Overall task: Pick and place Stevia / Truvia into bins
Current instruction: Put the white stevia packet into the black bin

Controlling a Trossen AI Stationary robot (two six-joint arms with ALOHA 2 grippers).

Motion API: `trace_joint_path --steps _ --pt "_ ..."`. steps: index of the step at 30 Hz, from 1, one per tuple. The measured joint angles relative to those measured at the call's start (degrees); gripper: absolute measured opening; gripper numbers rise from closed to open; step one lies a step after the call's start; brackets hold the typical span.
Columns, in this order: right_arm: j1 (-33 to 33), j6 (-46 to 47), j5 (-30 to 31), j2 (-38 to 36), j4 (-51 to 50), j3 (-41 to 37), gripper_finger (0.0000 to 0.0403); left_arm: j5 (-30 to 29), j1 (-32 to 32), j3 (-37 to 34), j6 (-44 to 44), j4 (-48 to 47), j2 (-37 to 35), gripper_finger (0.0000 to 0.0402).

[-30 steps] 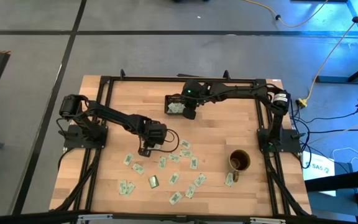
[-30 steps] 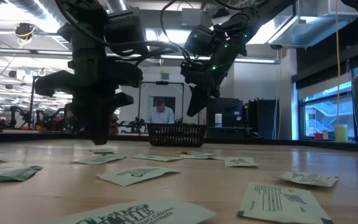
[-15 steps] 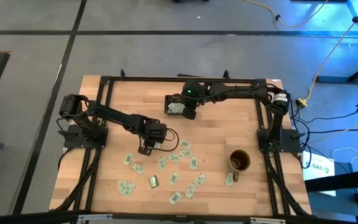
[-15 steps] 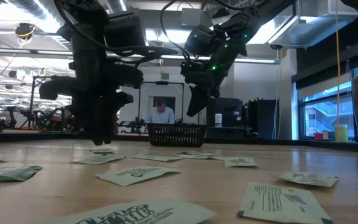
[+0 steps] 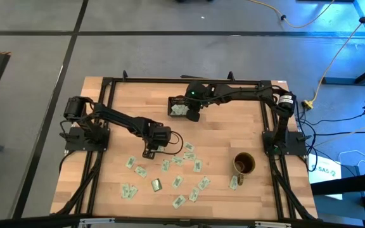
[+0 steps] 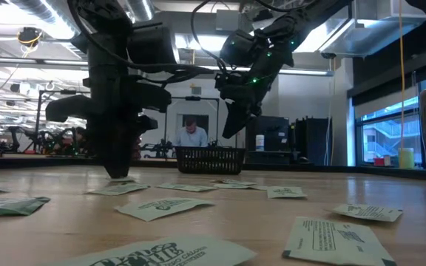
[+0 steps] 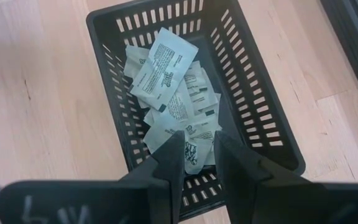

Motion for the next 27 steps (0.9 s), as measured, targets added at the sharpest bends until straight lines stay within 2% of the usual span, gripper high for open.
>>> trace_joint_path --steps 10,13,16,20,27 --pt "0.0 0.1 0.0 0.0 0.0 0.0 0.0091 0.1 0.0 -0.1 -0.5 0.3 0.2 0.0007" --pt "0.0 1.1 0.0 -1.1 -1.7 0.6 0.0091 0.0 0.0 0.2 -0.5 -0.7 -0.5 0.0005" --pt "0.0 1.5 -0.1 -3.9 -4.8 1.1 0.0091 -0.2 0.7 1.1 -0.1 -5.8 -1.9 0.0005" --pt "0.1 2.7 -1.1 -8.3 -7.9 -0.5 0.0091 -0.2 3.5 3.3 -0.2 -5.0 -5.4 0.0004" --pt "0.9 6.1 -3.0 -15.9 -6.0 -6.1 0.0091 -0.4 11.4 6.4 -3.0 -0.5 -7.4 0.0005"
